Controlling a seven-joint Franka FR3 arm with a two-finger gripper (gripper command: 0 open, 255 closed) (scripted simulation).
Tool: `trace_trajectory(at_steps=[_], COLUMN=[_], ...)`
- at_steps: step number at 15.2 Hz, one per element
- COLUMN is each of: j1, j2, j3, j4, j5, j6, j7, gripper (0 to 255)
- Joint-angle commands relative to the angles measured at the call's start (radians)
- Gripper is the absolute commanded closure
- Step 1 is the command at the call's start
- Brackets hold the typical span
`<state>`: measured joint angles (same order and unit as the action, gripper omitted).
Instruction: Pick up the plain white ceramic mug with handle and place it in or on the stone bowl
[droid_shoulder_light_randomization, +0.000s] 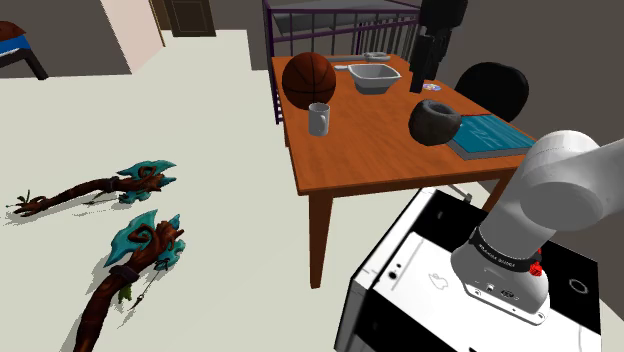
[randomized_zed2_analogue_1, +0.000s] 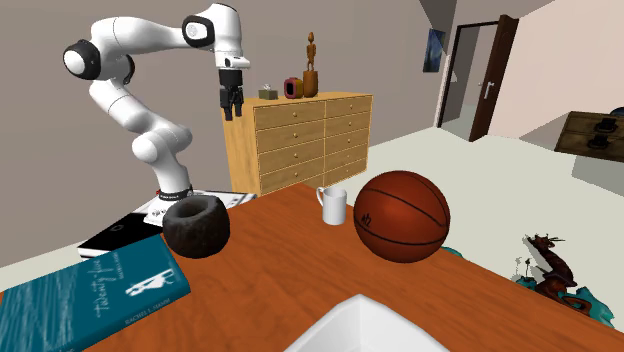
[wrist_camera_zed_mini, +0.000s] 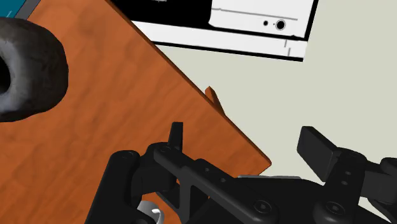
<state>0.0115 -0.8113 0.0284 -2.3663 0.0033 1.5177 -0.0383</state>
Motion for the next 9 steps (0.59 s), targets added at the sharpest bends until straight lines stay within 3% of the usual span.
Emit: trace_trajectory(at_steps=[1, 9], j1=[0.000, -0.018], j2=[0.000, 0.261], j3=[0.000, -0.080], j4=[0.000, 0.057], j5=[0.000, -0.043], j6=[0.000, 0.201], j7=[0.000, -0.106], gripper=[0, 0])
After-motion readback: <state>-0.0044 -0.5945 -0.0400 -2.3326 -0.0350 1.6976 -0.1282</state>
